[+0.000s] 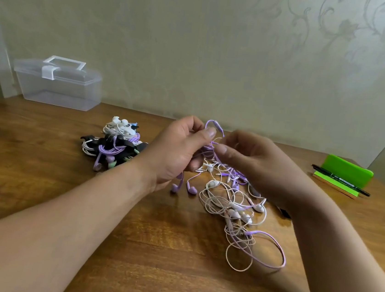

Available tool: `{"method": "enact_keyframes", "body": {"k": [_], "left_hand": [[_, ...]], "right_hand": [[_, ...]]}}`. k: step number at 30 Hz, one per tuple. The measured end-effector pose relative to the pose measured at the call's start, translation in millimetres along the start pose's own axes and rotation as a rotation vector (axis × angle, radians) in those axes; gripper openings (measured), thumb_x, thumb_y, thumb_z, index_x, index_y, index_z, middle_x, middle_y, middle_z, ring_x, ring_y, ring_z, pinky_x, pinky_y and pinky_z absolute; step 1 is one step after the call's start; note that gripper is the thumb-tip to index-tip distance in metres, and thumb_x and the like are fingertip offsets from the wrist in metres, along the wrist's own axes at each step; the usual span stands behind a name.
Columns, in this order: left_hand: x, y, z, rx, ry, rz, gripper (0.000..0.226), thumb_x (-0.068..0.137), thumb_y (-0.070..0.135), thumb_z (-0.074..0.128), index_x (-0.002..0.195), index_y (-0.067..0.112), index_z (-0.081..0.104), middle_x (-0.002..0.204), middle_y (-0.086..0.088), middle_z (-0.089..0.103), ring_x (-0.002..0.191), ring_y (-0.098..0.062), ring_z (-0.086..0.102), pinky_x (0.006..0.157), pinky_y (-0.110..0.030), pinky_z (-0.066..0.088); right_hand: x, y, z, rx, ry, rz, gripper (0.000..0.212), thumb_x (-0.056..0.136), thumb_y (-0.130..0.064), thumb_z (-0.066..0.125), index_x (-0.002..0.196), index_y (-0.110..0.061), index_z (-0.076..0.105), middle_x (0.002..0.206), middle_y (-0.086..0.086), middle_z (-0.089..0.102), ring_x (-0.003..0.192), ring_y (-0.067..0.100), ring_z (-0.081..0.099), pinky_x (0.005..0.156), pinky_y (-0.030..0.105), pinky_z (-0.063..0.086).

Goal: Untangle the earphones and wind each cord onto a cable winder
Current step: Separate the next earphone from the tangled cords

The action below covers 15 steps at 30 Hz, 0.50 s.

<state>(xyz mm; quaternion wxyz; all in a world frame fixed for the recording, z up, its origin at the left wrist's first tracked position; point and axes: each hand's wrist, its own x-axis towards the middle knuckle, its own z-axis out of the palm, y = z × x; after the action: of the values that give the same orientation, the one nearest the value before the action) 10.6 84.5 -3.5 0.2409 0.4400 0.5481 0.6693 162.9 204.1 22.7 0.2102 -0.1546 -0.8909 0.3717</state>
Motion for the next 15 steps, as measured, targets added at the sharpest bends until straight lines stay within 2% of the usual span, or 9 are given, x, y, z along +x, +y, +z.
{"method": "enact_keyframes", "body": {"k": [2,3,4,6,8,10,12,13,15], "left_hand": [[-1.3,1.3,0.4,-0.014,0.017,-0.021,0.022,0.106,0.023,0.055,0.086,0.017,0.049,0.068,-0.004,0.062,0.043,-0.013,0.039,0.039,-0.018,0.026],[-1.2,1.6,0.3,-0.038,0.04,-0.039,0.022,0.106,0.021,0.055,0.086,0.016,0.049,0.07,-0.003,0.063,0.043,-0.013,0.04,0.037,-0.016,0.027],[-0.4,2.0,0.2,-0.061,0.074,-0.056,0.022,0.106,0.019,0.054,0.085,0.015,0.05,0.075,-0.005,0.064,0.043,-0.014,0.042,0.036,-0.015,0.027],[1.7,1.8,-1.0,-0.054,0.165,-0.099,0.019,0.103,0.014,0.053,0.084,0.013,0.051,0.087,-0.01,0.067,0.045,-0.017,0.047,0.037,-0.017,0.027],[5.1,-0.8,-6.4,0.067,0.233,-0.144,0.012,0.098,0.013,0.052,0.087,0.011,0.053,0.089,-0.011,0.068,0.046,-0.016,0.053,0.041,-0.02,0.027],[8.0,-5.5,-13.1,0.312,0.219,-0.18,0.009,0.094,0.019,0.057,0.09,0.01,0.055,0.074,-0.01,0.065,0.042,-0.012,0.05,0.047,-0.025,0.033],[7.5,-6.7,-16.0,0.53,0.197,-0.156,0.019,0.082,0.026,0.061,0.097,0.015,0.056,0.073,-0.006,0.063,0.051,-0.013,0.054,0.053,-0.033,0.046],[6.5,-5.7,-15.5,0.578,0.2,-0.118,0.03,0.077,0.027,0.061,0.106,0.022,0.055,0.083,-0.002,0.063,0.059,-0.015,0.057,0.057,-0.037,0.053],[3.7,-2.2,-10.7,0.58,0.165,-0.035,0.057,0.083,0.017,0.063,0.134,0.035,0.046,0.106,0.002,0.059,0.071,-0.013,0.06,0.063,-0.029,0.056]], "right_hand": [[-0.2,-0.1,2.4,0.075,-0.05,-0.012,0.03,0.094,-0.049,0.067,0.098,-0.02,0.073,0.079,-0.002,0.073,0.076,0.017,0.071,0.076,0.04,0.051],[-0.5,0.2,2.7,0.161,-0.057,-0.008,0.03,0.094,-0.05,0.066,0.092,-0.02,0.072,0.069,-0.003,0.066,0.065,0.018,0.064,0.067,0.038,0.049],[0.2,1.5,2.0,0.248,-0.043,0.001,0.033,0.094,-0.052,0.065,0.085,-0.021,0.071,0.061,-0.004,0.054,0.056,0.016,0.051,0.059,0.034,0.043],[1.4,1.9,-1.7,0.358,0.046,0.015,0.041,0.095,-0.056,0.066,0.074,-0.021,0.065,0.059,-0.005,0.037,0.053,0.013,0.031,0.051,0.028,0.03],[2.2,-0.8,-7.5,0.514,0.113,-0.027,0.036,0.091,-0.044,0.068,0.066,-0.022,0.053,0.059,-0.003,0.029,0.053,0.013,0.022,0.046,0.023,0.025],[0.7,-5.8,-13.1,0.721,0.122,-0.094,0.037,0.092,-0.032,0.065,0.067,-0.022,0.039,0.06,-0.004,0.023,0.051,0.012,0.017,0.042,0.02,0.021],[-0.7,-10.4,-15.4,0.833,0.101,-0.139,0.036,0.093,-0.029,0.061,0.067,-0.022,0.037,0.057,-0.005,0.025,0.049,0.011,0.016,0.04,0.019,0.018],[-0.8,-11.2,-14.8,0.849,0.089,-0.153,0.034,0.093,-0.028,0.06,0.067,-0.022,0.039,0.055,-0.005,0.031,0.047,0.01,0.018,0.041,0.019,0.017],[0.2,-11.9,-11.4,0.835,0.072,-0.169,0.031,0.094,-0.025,0.06,0.07,-0.02,0.042,0.057,0.001,0.053,0.044,0.009,0.024,0.042,0.022,0.016]]}}
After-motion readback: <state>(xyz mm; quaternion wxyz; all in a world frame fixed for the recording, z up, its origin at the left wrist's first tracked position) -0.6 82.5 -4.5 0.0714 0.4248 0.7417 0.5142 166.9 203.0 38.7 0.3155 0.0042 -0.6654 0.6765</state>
